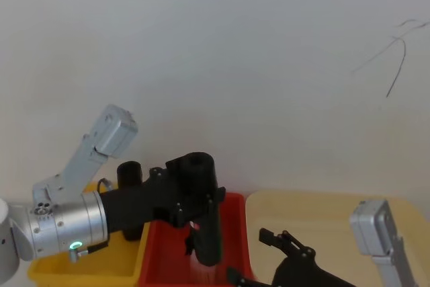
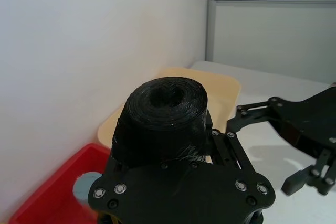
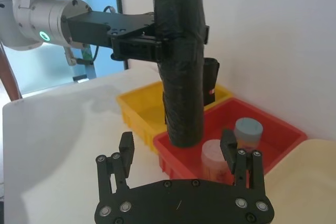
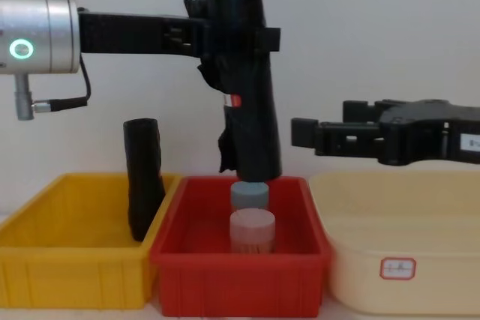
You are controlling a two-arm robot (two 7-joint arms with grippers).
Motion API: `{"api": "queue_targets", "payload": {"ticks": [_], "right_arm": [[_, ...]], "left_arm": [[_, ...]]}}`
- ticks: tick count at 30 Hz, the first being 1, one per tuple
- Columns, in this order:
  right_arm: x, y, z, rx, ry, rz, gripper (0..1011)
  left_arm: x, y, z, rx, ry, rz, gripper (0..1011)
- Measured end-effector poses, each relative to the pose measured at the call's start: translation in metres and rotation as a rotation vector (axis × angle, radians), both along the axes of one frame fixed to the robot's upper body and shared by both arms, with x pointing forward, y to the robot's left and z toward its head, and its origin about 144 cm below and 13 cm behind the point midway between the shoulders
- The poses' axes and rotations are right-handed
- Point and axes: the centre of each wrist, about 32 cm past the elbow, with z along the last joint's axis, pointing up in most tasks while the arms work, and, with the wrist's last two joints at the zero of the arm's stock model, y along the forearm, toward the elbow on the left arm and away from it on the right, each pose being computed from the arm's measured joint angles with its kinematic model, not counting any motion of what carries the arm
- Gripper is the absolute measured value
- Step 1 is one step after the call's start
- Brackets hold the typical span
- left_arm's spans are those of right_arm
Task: Pick up the garbage bag with the one hand and transfer it to the other hand.
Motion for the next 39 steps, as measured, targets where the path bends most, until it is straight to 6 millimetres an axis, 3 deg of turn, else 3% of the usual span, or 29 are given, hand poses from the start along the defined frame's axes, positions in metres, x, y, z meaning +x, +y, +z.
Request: {"api": "queue_targets", "payload": {"ticks": [39], "right_arm": [[0.019,0.012,-0.004,0.034,0.018,0.037,1000]], "left_arm": [[0.002,-0.02,0.007,-0.031,0.017,-0.17,519]]}}
